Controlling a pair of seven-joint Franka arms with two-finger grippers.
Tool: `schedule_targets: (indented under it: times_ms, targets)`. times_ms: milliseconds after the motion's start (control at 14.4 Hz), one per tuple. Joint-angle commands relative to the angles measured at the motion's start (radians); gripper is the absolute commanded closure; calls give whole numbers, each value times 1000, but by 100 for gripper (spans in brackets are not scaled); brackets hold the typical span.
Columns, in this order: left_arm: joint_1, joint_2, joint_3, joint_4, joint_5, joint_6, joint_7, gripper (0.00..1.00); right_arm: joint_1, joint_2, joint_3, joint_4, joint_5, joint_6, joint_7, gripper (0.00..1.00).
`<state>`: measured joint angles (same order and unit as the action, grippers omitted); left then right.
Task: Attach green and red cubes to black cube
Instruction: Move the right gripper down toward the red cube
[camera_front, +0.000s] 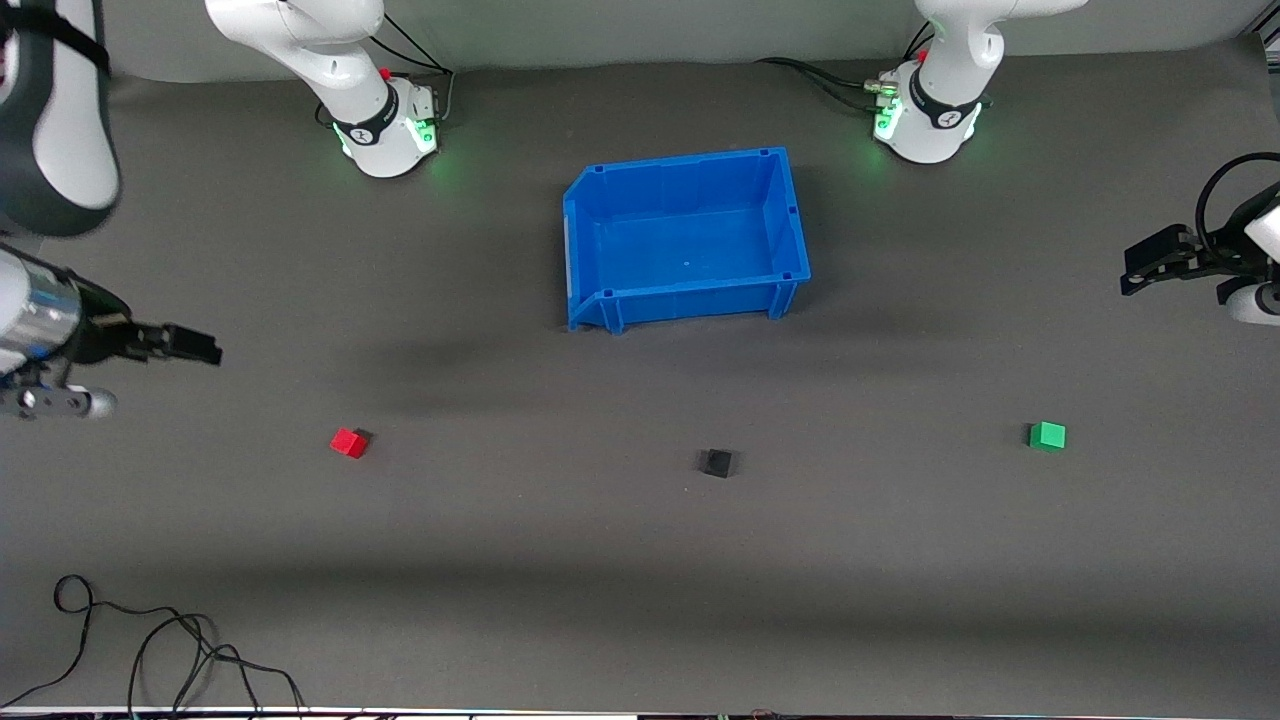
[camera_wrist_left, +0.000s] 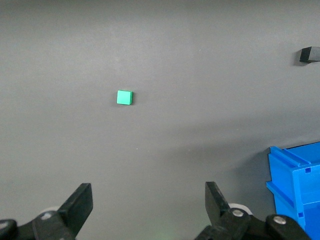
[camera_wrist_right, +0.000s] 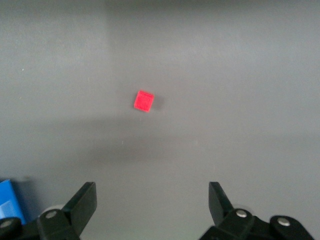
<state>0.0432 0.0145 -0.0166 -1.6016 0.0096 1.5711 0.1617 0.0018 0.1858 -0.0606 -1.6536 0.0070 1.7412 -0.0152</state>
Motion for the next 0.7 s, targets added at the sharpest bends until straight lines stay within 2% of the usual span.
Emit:
schedule_targets:
  times_ms: [0,279,418,488,627]
  targets:
    - [3,-5,-5,-4,27,1,-2,0,6,52,-4,-32,8,95,-57,1]
    - [9,4,-8,-6,64,7,-17,0,12,179,-2,-32,16,98,-17,1]
    - [12,13,-6,-4,64,4,-147,0,23,225,-2,-37,16,107,3,2]
    - [6,15,-8,-8,67,1,-260,0,36,234,-2,-54,16,139,3,2]
    - [3,18,-8,-9,70,3,-388,0,40,238,-2,-129,8,294,3,2]
